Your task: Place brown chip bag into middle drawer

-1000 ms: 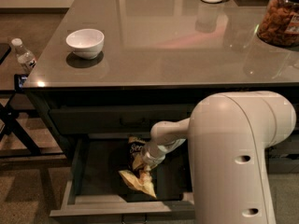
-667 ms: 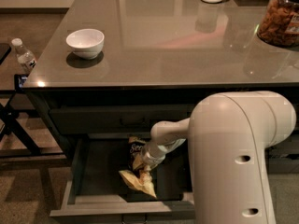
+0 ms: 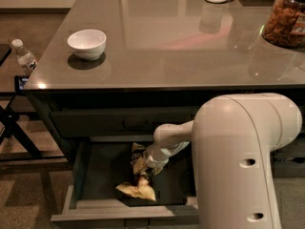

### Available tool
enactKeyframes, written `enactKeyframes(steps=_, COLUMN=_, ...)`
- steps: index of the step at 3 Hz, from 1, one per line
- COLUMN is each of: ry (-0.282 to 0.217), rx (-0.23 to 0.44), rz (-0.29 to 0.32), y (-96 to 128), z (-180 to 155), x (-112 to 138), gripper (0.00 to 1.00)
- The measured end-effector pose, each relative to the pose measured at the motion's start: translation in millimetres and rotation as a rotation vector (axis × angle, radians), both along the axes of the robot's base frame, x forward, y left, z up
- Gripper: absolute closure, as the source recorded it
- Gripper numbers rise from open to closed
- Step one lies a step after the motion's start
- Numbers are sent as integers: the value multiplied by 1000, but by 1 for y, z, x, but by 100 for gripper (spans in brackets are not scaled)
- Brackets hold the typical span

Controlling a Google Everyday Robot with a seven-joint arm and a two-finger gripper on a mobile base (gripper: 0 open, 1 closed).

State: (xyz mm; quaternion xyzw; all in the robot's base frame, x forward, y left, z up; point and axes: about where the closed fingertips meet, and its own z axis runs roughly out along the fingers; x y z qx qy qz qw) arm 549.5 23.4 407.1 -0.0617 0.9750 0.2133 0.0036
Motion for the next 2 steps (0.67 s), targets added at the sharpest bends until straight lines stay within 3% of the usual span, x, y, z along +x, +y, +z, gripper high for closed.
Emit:
enactKeyframes(steps=1, ry=0, rx=0, rz=0, y=0, z=0, x=0, gripper=0)
enactKeyframes(steps=2, ry=0, rx=0, rz=0, y=0, z=0, x=0, gripper=0)
